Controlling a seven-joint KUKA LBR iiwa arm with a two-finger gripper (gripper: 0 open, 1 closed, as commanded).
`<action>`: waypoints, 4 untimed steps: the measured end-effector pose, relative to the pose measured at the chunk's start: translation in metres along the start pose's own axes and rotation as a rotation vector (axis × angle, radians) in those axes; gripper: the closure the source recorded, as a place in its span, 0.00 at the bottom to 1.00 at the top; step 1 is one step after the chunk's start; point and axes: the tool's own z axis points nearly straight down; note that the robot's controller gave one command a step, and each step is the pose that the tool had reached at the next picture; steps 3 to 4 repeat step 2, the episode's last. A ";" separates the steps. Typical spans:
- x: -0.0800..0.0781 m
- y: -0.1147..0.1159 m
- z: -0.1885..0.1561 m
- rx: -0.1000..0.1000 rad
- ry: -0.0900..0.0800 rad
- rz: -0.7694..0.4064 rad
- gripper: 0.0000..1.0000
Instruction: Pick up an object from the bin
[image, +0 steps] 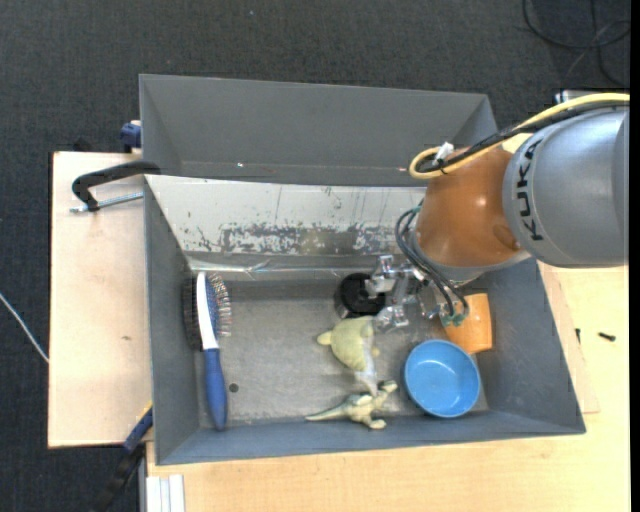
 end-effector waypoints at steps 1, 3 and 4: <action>0.002 -0.006 0.001 -0.007 0.012 -0.004 1.00; -0.002 -0.029 -0.132 -0.009 0.053 0.054 1.00; -0.002 -0.029 -0.132 -0.009 0.053 0.054 1.00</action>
Offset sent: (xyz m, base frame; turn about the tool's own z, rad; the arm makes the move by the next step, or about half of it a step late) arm -0.0203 0.0000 0.1311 -0.0220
